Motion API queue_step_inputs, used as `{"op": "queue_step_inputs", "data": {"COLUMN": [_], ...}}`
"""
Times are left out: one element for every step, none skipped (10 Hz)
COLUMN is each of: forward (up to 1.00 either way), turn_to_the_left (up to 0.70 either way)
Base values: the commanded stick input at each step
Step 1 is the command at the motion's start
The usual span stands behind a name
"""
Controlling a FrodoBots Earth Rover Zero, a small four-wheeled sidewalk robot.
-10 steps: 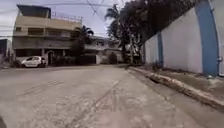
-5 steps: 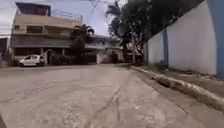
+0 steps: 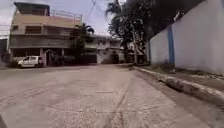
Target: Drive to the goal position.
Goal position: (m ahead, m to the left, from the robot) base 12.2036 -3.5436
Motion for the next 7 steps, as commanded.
{"op": "queue_step_inputs", "data": {"forward": [1.0, 1.0, 1.0, 1.0, 1.0, 1.0, 1.0], "turn_to_the_left": [0.0, 0.0, 0.0, 0.0, 0.0, 0.0, 0.0]}}
